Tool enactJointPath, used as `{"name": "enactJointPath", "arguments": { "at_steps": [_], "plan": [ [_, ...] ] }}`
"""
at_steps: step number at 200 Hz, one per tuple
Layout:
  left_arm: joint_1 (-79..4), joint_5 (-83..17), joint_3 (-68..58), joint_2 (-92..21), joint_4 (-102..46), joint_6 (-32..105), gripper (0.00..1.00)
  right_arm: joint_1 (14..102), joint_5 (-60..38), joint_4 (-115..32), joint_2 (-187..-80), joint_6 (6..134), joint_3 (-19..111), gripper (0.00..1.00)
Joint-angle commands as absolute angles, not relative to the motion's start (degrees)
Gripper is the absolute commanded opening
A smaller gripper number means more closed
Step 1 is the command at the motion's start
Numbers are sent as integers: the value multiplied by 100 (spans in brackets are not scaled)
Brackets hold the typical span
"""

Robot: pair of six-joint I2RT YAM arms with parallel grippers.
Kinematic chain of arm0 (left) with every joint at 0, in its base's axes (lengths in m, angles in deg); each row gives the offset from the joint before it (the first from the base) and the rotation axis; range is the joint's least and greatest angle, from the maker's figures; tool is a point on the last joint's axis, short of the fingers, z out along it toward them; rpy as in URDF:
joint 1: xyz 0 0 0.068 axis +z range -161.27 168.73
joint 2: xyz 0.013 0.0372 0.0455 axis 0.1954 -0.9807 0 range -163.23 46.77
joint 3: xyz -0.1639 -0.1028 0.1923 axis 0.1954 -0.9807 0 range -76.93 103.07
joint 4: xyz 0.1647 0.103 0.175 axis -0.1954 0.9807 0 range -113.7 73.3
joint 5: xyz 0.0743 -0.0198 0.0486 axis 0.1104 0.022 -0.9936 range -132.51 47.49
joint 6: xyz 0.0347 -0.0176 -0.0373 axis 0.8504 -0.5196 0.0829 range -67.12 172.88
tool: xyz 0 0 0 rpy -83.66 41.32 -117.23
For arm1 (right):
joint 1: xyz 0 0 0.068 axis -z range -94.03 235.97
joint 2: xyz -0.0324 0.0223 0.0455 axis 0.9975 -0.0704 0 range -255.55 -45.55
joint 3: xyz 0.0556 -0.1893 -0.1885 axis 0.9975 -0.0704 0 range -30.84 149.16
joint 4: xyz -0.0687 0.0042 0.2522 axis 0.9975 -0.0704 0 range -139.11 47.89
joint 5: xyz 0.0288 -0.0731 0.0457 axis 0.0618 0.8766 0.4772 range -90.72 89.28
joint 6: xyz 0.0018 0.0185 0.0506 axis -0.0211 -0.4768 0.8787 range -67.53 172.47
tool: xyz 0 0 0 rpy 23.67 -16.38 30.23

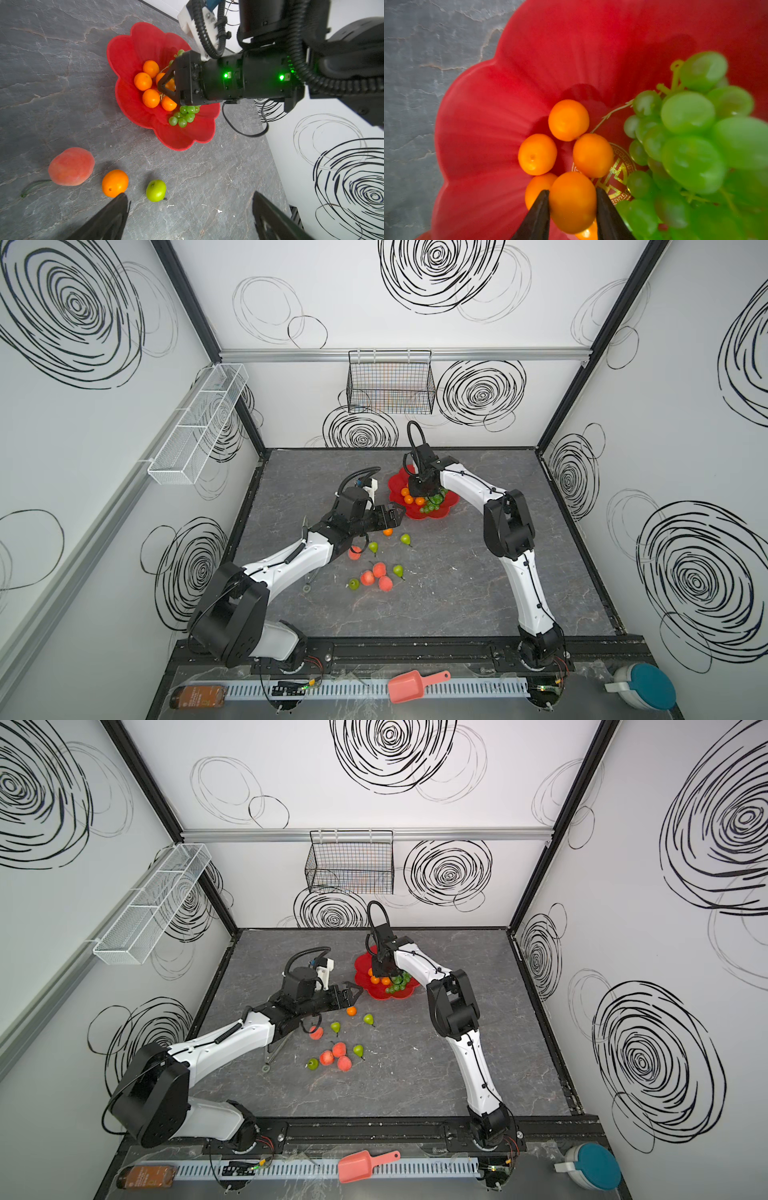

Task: Place and organize the fake fruits in the fruit bowl
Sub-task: 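Lower the kumquat into the red bowl and open the right gripper, then move the right gripper from the bowl back toward the fruit pile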

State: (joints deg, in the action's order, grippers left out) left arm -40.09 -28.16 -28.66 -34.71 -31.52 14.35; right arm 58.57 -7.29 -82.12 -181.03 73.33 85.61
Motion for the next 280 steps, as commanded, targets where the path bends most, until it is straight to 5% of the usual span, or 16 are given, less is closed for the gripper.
{"name": "enactJointPath", "arguments": {
  "at_steps": [1, 150, 280],
  "plan": [
    [-3991, -2769, -2821, -3480, -3416, 1535, 96, 5868, -735, -8468, -18181, 7283, 8777, 38],
    [-3990, -2857, -2998, -2817, -3043, 1653, 96, 5840, -755, -8467, -17652, 7199, 8849, 46],
    [-3790, -3175, -4766, -471, -2652, 990, 96, 4440, -371, -7318, -15612, 6920, 6324, 41]
  ]
}}
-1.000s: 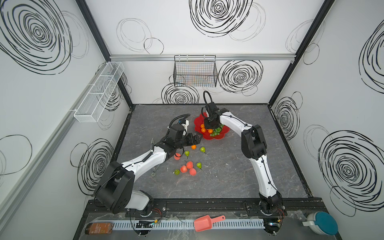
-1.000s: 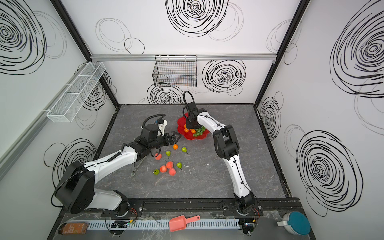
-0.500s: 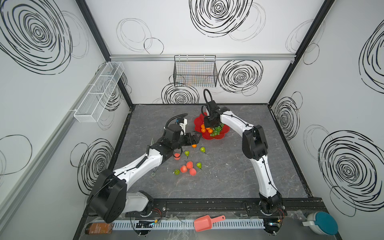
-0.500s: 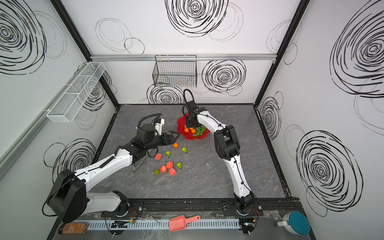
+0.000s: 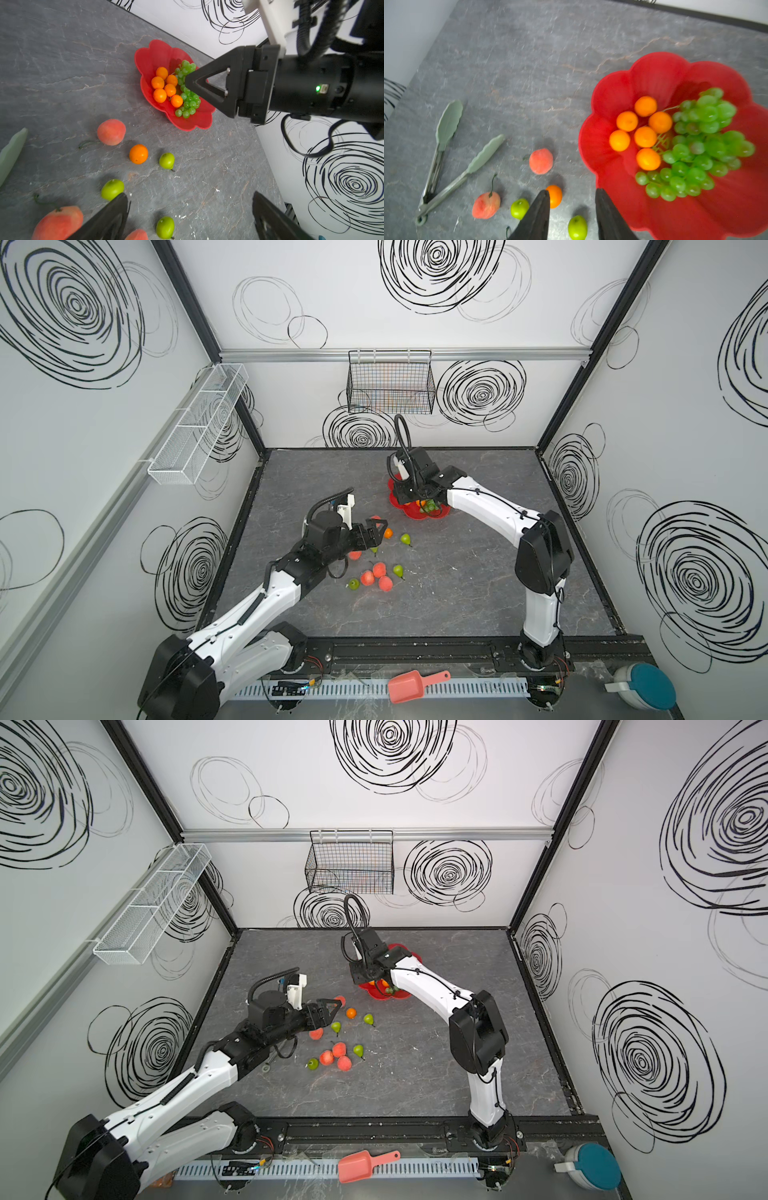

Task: Place and organize the fake fruits in the fruit bowl
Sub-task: 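Move the right gripper from the bowl back toward the fruit pile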

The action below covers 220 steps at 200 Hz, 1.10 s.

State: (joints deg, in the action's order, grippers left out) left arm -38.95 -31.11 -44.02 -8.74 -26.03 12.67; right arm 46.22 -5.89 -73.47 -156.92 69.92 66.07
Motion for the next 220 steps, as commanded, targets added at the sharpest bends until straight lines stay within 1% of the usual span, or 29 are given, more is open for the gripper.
{"name": "enactJointPath", "arguments": {
  "at_steps": [1, 42, 89, 137, 220],
  "plan": [
    [-3785, -3168, -4784, -450, -2652, 981, 96, 4431, -375, -7316, -15612, 6923, 6314, 41],
    [-3290, -2695, -5480, 55, -2955, 580, 96, 4161, -378, -7178, -15763, 7157, 5944, 42],
    [-2781, -2216, -5778, 12, -3357, 349, 96, 4105, -551, -7138, -16333, 7329, 6049, 44],
    [-2665, -2115, -5667, -67, -3286, 470, 96, 4105, -604, -7195, -16747, 7357, 6238, 47],
    [-2621, -2098, -5660, -87, -3301, 488, 96, 4123, -584, -7312, -17023, 7352, 6614, 49]
  ]
}}
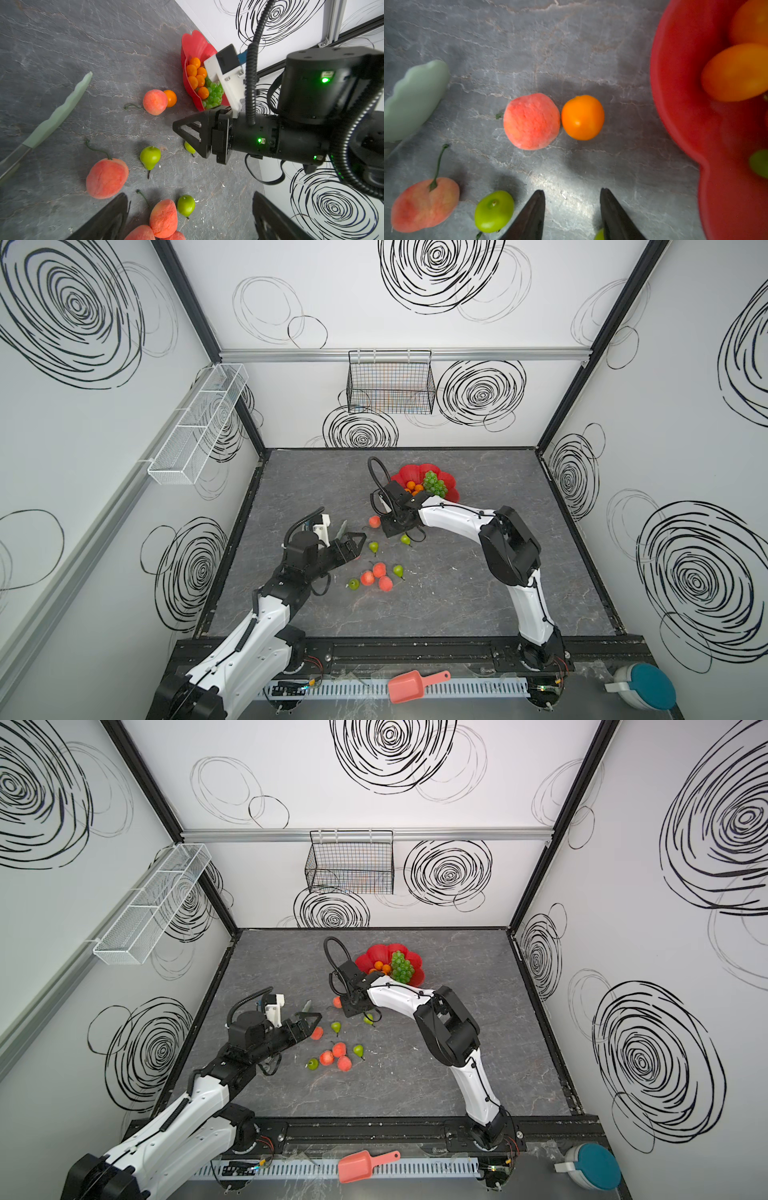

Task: Place and organize the fake fruits in the fruit bowl
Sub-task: 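Move the right gripper from the bowl back toward the fruit pile, then lower the right gripper onto the loose orange kumquat and close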

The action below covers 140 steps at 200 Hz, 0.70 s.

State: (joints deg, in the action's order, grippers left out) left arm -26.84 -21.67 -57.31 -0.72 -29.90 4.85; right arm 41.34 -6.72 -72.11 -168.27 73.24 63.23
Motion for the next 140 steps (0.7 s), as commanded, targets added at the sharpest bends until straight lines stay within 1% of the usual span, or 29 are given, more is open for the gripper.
{"name": "enactJointPath", "arguments": {
  "at_steps": [1, 15, 61, 140],
  "plan": [
    [-2621, -2098, -5661, -87, -3302, 489, 96, 4123, -583, -7313, -17029, 7354, 6621, 49],
    [-2611, -2106, -5645, -109, -3286, 498, 96, 4140, -550, -7377, -17098, 7351, 6770, 51],
    [-2533, -2064, -5541, -184, -3278, 549, 96, 4229, -386, -7632, -17440, 7374, 7325, 52],
    [-2515, -2027, -5491, -258, -3276, 575, 96, 4360, -248, -7794, -17796, 7444, 7935, 50]
  ]
}}
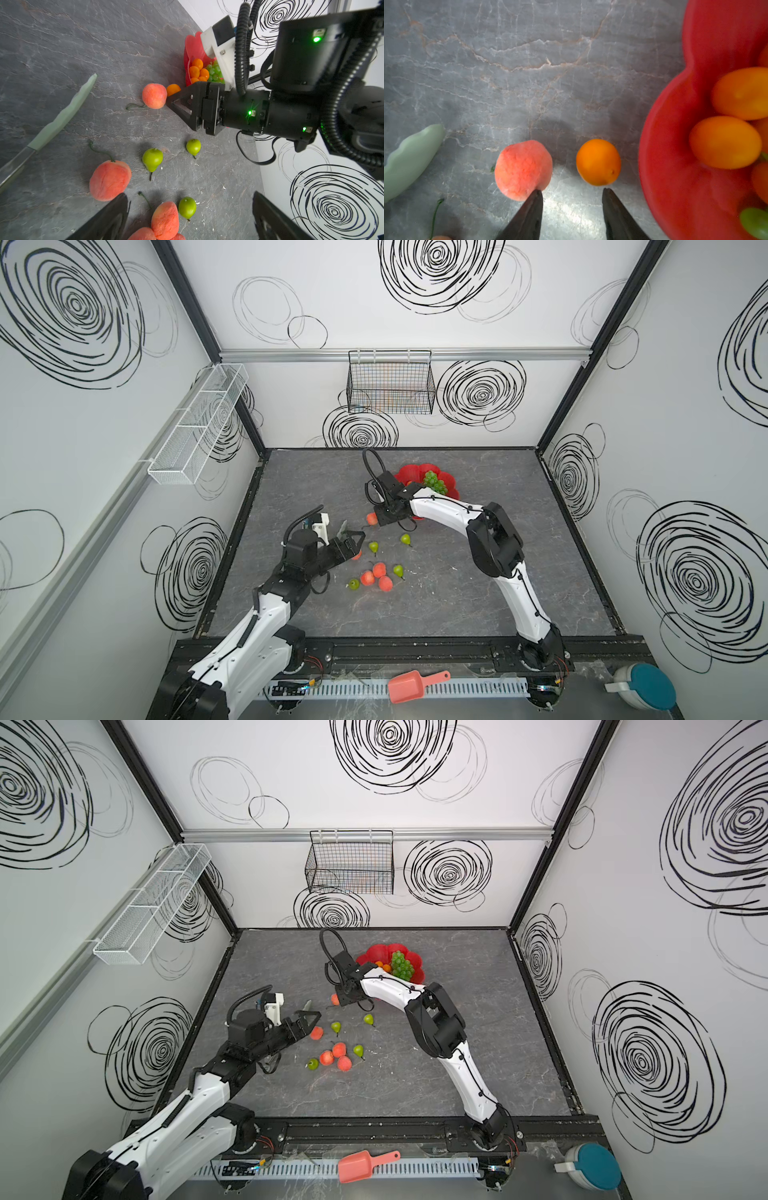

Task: Place and organize the fake fruits in the fruit bowl
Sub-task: 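Lower the right gripper onto the loose orange kumquat and close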

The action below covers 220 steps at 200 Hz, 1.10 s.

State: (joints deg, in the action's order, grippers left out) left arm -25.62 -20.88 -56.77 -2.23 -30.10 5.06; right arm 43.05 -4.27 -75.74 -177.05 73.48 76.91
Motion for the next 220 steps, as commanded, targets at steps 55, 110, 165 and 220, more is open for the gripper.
{"name": "enactJointPath", "arguments": {
  "at_steps": [55, 110, 165, 220],
  "plan": [
    [-2510, -2018, -5486, -293, -3306, 594, 96, 4404, -30, -8010, -18066, 7488, 8423, 49],
    [-2511, -2007, -5495, -339, -3355, 594, 96, 4483, 154, -8256, -18464, 7419, 9067, 49],
    [-2507, -2010, -5467, -368, -3346, 629, 96, 4588, 65, -8271, -18788, 7288, 9483, 50],
    [-2506, -2025, -5495, -358, -3355, 630, 96, 4584, -231, -7983, -18834, 7066, 9493, 51]
  ]
}}
